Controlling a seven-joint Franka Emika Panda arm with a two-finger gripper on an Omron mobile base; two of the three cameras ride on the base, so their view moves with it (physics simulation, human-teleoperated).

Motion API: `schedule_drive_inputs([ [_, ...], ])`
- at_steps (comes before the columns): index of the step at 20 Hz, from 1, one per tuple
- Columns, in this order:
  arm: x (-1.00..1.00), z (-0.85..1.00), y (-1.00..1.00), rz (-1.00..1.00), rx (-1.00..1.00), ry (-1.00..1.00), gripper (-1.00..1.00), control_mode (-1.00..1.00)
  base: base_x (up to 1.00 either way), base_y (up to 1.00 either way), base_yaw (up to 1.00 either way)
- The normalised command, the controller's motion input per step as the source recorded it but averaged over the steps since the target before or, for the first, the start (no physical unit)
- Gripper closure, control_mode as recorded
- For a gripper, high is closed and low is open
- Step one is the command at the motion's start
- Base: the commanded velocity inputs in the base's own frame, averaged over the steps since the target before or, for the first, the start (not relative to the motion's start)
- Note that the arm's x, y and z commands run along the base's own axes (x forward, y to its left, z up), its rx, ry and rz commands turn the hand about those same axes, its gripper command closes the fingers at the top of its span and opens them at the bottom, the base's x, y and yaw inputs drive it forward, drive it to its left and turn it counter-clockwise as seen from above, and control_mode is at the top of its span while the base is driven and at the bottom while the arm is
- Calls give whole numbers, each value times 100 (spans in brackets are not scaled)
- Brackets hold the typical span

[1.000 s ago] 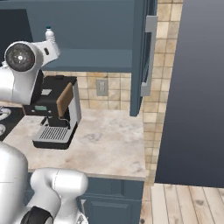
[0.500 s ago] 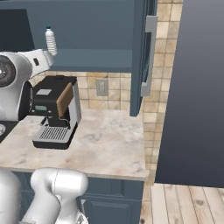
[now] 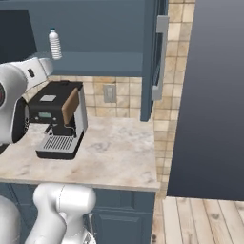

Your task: Sort all alcoholic drinks to one cabinet, and non-alcoholic drinks to the other.

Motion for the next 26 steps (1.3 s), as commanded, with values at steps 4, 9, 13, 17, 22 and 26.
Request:
schedule_drive_inputs([
  [4,0,0,0,0,0,0,-100,100,-65,-11,-29],
  [9,0,0,0,0,0,0,-100,100,-57,-8,-37],
  [13,0,0,0,0,0,0,-100,100,-53,-13,-46],
  [17,0,0,0,0,0,0,-100,100,-48,-4,-54],
  [22,0,0,0,0,0,0,-100,100,-52,-8,-54],
  [26,0,0,0,0,0,0,-100,100,-53,-10,-54],
])
